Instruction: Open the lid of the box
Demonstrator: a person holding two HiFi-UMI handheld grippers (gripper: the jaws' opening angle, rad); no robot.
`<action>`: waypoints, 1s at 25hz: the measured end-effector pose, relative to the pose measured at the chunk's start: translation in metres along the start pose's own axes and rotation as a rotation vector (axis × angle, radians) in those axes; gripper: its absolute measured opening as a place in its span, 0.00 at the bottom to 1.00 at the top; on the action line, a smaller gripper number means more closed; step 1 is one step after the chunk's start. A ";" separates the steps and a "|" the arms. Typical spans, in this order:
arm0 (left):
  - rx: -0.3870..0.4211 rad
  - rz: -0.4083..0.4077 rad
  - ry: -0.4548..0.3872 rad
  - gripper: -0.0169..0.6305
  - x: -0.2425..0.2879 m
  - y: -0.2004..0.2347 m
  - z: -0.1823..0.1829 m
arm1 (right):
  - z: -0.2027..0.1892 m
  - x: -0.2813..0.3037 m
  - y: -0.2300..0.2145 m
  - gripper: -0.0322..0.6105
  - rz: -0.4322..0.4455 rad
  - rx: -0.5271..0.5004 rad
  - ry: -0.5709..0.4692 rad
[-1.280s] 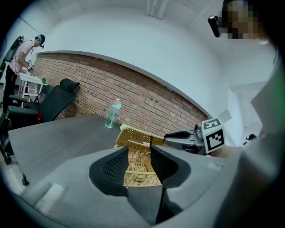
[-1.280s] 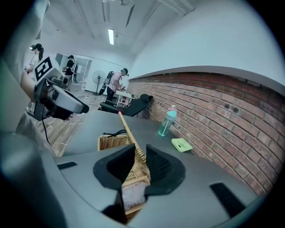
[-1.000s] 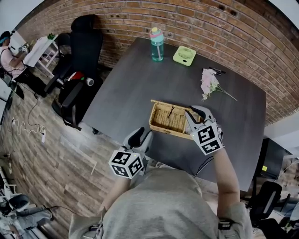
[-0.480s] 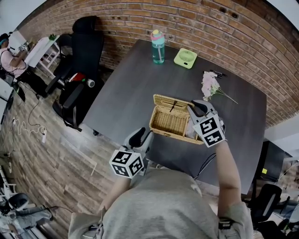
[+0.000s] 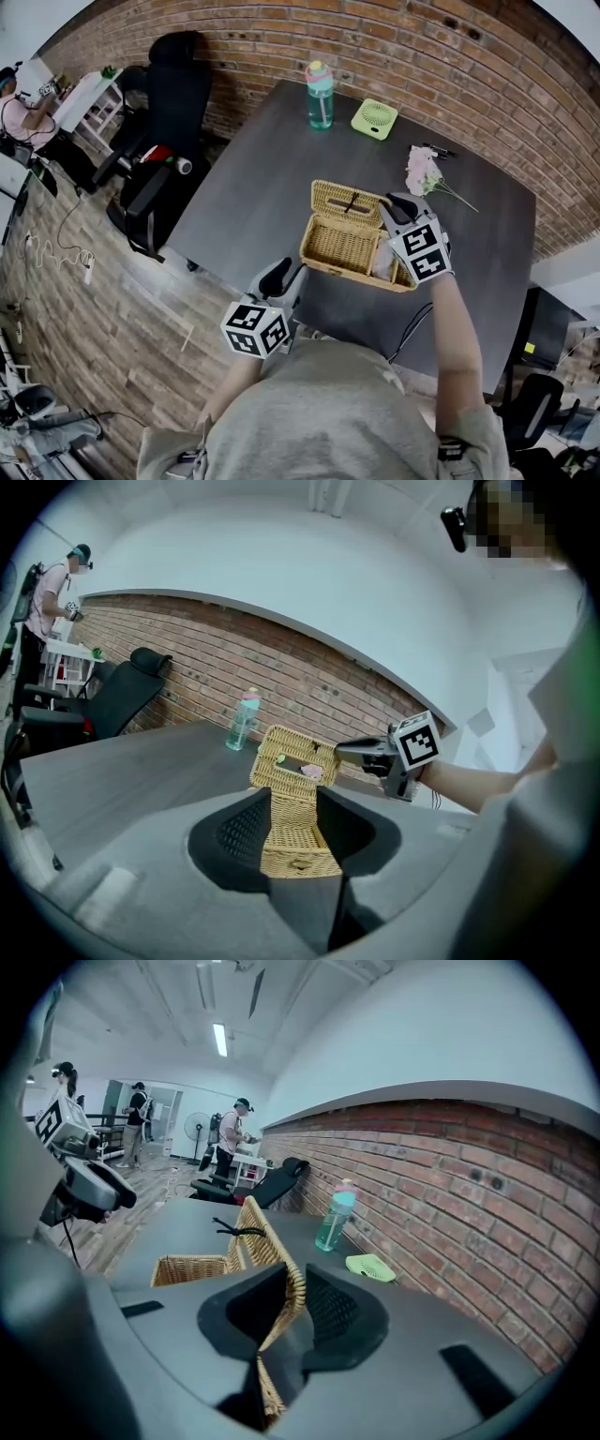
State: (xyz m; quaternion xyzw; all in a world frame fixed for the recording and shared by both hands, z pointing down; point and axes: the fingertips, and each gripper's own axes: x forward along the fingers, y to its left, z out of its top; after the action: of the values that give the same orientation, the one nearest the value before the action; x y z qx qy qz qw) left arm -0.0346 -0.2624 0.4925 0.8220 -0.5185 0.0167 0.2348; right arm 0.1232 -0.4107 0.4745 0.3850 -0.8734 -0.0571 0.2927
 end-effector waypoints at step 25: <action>0.001 0.075 0.008 0.13 0.003 0.010 -0.005 | -0.019 0.042 -0.036 0.16 0.009 0.177 0.022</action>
State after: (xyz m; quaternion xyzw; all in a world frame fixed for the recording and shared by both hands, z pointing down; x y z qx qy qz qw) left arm -0.0405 -0.2661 0.5015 0.8021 -0.5480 0.0290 0.2357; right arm 0.1344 -0.4632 0.4976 0.4060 -0.8735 0.0257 0.2673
